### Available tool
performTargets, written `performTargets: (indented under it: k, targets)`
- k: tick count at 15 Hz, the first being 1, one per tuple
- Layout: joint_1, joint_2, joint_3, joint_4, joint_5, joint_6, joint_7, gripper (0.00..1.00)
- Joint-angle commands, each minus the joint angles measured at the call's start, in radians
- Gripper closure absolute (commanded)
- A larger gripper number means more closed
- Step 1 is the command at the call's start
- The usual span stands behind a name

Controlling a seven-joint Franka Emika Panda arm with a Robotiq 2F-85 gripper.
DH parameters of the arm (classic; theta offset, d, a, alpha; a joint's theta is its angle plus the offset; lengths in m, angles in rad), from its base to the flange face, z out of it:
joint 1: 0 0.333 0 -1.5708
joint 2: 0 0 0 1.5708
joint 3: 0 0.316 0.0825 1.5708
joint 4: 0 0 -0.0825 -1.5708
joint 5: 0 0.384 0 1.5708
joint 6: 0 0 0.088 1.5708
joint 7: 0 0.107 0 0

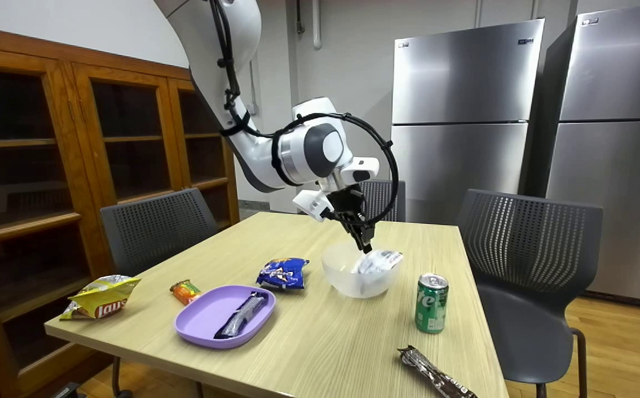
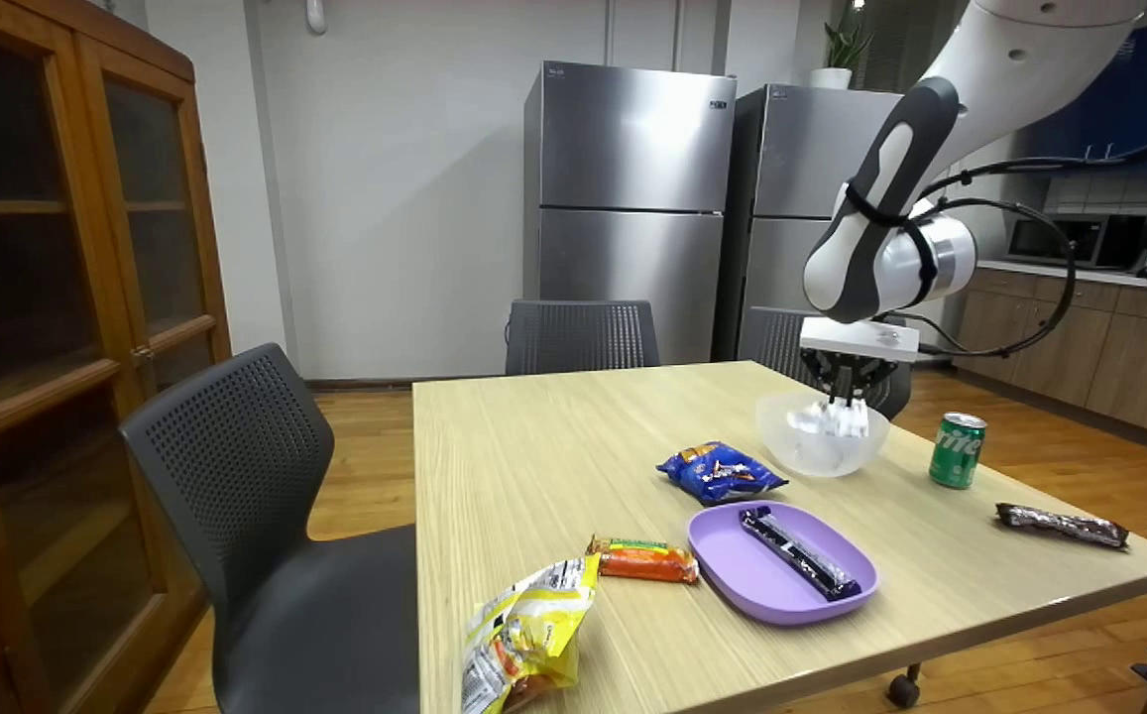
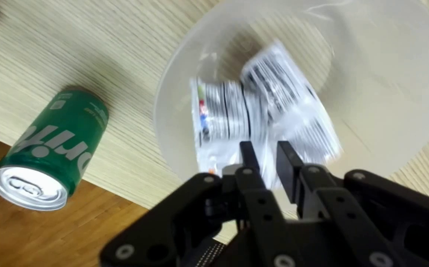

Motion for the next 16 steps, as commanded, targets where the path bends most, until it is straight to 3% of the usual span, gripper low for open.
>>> performTargets:
  k: [1,7,16]
  targets:
    - [0.013,0.02,-0.017,0.04,0.03,-0.03,0.002,0.45]
    - [0.013,-0.038,-0.029,-0.023,0.036,-0.042,-0.015,0.01]
    - [-0.004,-0.227,-0.051,-0.226,0.002,-0.107,-0.075,0.0]
